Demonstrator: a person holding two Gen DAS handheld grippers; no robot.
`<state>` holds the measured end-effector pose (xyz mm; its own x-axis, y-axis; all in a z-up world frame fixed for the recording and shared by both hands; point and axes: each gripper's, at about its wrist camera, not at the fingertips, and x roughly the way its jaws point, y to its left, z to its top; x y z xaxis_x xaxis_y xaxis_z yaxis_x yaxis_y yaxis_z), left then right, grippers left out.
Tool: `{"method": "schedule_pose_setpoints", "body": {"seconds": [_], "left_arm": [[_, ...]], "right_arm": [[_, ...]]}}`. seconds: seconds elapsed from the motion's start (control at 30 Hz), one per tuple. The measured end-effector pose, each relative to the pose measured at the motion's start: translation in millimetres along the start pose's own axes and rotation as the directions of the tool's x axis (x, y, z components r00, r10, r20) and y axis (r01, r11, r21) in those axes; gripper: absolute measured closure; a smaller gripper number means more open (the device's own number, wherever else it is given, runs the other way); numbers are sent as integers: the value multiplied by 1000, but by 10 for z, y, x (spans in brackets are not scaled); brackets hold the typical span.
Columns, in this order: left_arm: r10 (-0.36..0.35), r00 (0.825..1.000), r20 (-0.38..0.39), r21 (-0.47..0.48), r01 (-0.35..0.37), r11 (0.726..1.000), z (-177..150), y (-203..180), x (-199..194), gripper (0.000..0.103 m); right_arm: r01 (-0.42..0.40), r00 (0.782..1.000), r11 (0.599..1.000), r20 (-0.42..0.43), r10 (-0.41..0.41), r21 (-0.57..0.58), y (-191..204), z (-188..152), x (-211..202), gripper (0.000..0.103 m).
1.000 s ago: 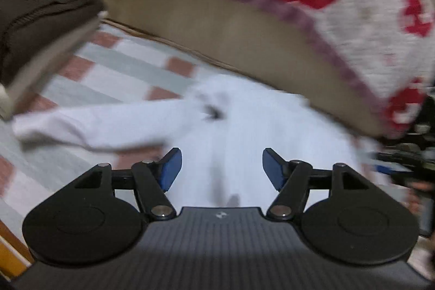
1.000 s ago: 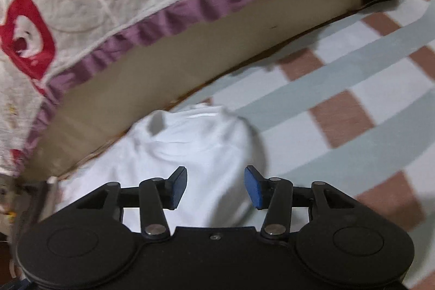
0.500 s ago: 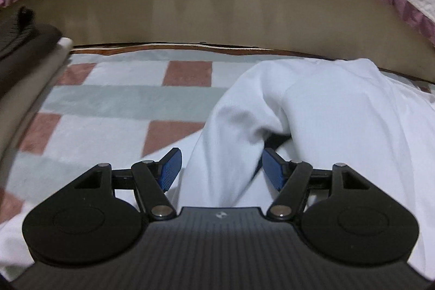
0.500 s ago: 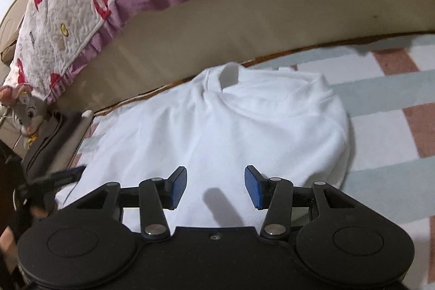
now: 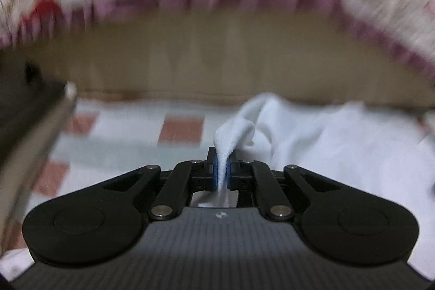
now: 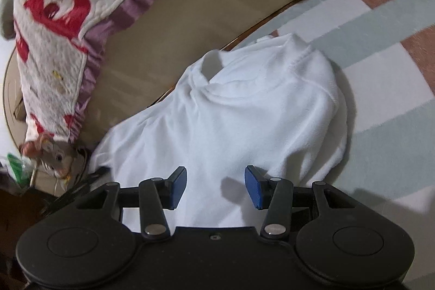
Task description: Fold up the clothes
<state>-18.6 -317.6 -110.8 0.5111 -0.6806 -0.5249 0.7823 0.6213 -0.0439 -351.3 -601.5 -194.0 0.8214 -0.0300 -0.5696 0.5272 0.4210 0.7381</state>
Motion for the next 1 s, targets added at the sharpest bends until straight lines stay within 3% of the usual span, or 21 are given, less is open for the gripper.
{"method": "schedule_pose_setpoints", "body": {"seconds": [0.07, 0.17, 0.27, 0.33, 0.47, 0.53, 0.63, 0.7, 0.87, 1.0], "left_arm": [[-33, 995, 93, 14, 32, 999, 101, -155, -380, 98], [-139, 973, 185, 19, 138, 990, 171, -426, -957, 98], [-264, 935, 237, 23, 266, 964, 113, -651, -1482, 98], [-371, 896, 245, 5, 381, 924, -19, -748, -1778, 98], [-536, 815, 220, -13, 552, 834, -322, -913, -2137, 98], [-593, 785, 182, -55, 610, 791, -460, -981, -2178, 98], [-659, 743, 120, -125, 670, 732, -663, -1073, -2163, 98], [-695, 715, 78, -172, 696, 697, -796, -1130, -2126, 98], [-730, 683, -2, -140, 723, 677, -961, -1372, -2165, 98], [-745, 664, -66, -80, 740, 667, -1010, -1575, -2182, 98]], "right_arm": [[5, 1000, 999, 12, -6, 33, -26, 16, -29, 47], [-19, 1000, 996, 21, 17, 89, -50, 32, -105, 47], [-65, 998, 991, 23, 62, 118, 1, 41, -231, 45], [-127, 992, 981, 22, 125, 149, 40, 27, -346, 38], [-316, 947, 923, 23, 319, 218, 72, -51, -570, 29], [-342, 938, 915, 11, 348, 214, 122, -92, -630, 16], [-339, 937, 921, -19, 349, 194, 204, -148, -678, 16], [-298, 950, 940, -46, 309, 165, 270, -169, -672, 16], [-212, 968, 970, -113, 226, 120, 316, -234, -626, 16], [-229, 961, 966, -129, 243, 117, 321, -246, -586, 16]]}}
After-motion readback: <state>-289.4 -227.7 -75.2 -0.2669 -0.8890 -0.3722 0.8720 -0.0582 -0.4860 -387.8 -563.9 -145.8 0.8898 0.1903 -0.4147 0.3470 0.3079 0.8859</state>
